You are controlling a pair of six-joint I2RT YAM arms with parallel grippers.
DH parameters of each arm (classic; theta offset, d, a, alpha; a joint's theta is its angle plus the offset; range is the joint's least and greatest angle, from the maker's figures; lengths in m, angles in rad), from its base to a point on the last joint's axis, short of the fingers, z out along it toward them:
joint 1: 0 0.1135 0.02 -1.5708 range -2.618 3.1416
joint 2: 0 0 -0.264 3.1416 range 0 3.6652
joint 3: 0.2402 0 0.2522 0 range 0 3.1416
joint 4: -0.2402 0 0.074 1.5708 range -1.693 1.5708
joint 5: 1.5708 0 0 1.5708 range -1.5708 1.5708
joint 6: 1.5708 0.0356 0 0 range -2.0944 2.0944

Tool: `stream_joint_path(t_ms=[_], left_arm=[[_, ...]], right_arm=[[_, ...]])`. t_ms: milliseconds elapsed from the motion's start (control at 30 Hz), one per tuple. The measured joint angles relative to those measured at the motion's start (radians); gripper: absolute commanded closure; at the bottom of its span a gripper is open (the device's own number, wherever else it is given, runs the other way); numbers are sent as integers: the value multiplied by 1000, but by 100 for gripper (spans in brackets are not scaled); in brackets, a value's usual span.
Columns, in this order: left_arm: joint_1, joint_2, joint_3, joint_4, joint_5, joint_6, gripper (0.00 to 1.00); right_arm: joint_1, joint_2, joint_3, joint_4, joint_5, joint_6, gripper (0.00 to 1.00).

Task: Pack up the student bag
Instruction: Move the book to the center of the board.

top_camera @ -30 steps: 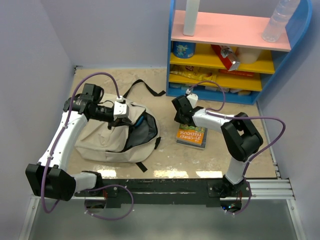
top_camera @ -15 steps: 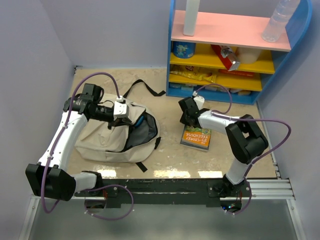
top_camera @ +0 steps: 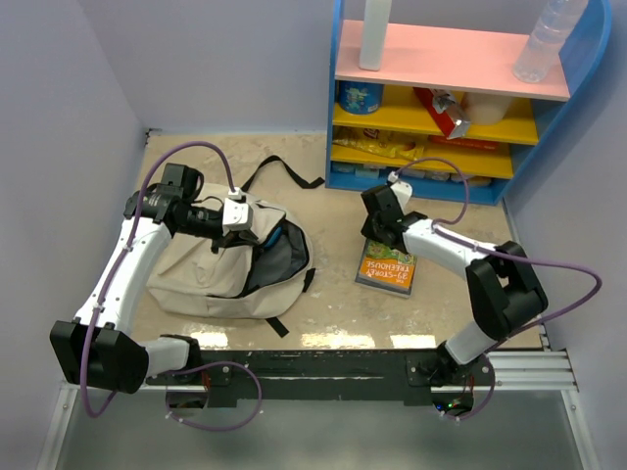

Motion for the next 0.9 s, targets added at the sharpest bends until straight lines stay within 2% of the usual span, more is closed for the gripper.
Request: stream_joint_path(t_ms=[67, 133, 300, 467, 667, 900], left_arm=[[0, 0, 0, 0, 0, 0, 100], [0, 0, 0, 0, 0, 0, 100], [0, 0, 0, 0, 0, 1, 100], [0, 0, -3, 0, 1, 2, 100], [0, 0, -3, 0, 1, 2, 100], [0, 0, -4, 0, 1, 3, 100]], right_arm=[[-9, -29, 0, -18, 2, 1, 71], [-31, -70, -8, -43, 8, 3, 70], [-158, -231, -61, -133, 23, 34, 79], [-299, -379, -122, -217, 43, 79, 84], [-428, -347, -158, -292, 13, 123, 100], [-439, -325, -274, -302, -67, 174, 100]])
